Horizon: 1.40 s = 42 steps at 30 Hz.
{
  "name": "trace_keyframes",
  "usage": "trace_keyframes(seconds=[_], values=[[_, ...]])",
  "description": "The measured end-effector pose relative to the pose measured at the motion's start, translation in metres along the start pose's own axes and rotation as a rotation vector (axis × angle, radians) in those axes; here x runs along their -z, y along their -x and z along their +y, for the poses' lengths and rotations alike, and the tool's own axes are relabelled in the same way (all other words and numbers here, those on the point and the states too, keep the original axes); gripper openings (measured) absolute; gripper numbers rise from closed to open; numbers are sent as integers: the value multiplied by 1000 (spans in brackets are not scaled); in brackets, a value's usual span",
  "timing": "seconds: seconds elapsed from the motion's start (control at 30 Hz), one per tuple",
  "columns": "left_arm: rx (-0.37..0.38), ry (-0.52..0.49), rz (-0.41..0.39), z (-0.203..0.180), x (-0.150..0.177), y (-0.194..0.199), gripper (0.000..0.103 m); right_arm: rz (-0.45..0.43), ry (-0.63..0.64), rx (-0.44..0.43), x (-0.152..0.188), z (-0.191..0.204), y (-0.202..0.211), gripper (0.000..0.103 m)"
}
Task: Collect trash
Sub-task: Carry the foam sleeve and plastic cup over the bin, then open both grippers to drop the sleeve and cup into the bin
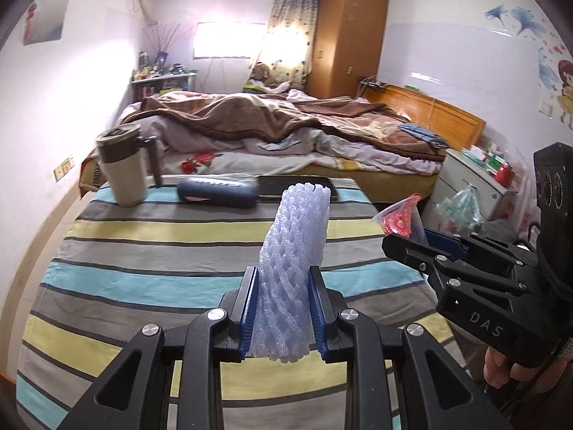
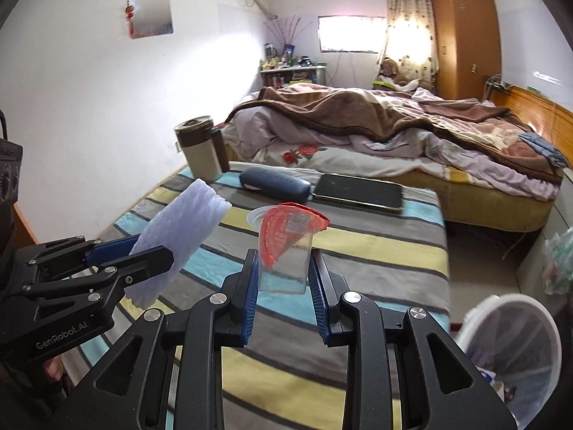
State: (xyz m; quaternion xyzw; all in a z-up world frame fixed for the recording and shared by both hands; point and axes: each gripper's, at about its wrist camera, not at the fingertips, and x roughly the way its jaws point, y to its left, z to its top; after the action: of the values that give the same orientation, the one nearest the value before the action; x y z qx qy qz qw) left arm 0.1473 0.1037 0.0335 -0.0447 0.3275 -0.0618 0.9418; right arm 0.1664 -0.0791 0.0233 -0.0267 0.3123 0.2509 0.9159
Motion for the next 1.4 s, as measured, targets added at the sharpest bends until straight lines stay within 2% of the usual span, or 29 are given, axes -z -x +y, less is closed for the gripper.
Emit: trace_keyframes(seconds=[0.4, 0.77, 1.03, 1.17, 1.23, 1.3, 1.33, 1.4], values=[[166, -123, 9, -108, 9, -10, 28, -32, -130, 192, 33, -73, 51, 30], [318, -217, 102, -201, 22, -49, 28, 48, -261, 388, 72, -140, 70, 30], [331, -255, 170, -233, 31, -85, 28, 121, -329, 441, 90, -171, 58, 30], [295, -260, 173, -236, 32, -95, 28, 133, -343, 453, 96, -176, 60, 30], [290, -251, 185, -235, 32, -99, 34, 132, -342, 450, 96, -178, 60, 31], [270, -264, 180, -234, 33, -99, 47, 134, -327, 467, 97, -178, 61, 32], [263, -266, 172, -234, 33, -99, 49, 132, -321, 472, 98, -178, 61, 34], [266, -254, 173, -232, 33, -98, 50, 126, -324, 468, 99, -180, 62, 56]])
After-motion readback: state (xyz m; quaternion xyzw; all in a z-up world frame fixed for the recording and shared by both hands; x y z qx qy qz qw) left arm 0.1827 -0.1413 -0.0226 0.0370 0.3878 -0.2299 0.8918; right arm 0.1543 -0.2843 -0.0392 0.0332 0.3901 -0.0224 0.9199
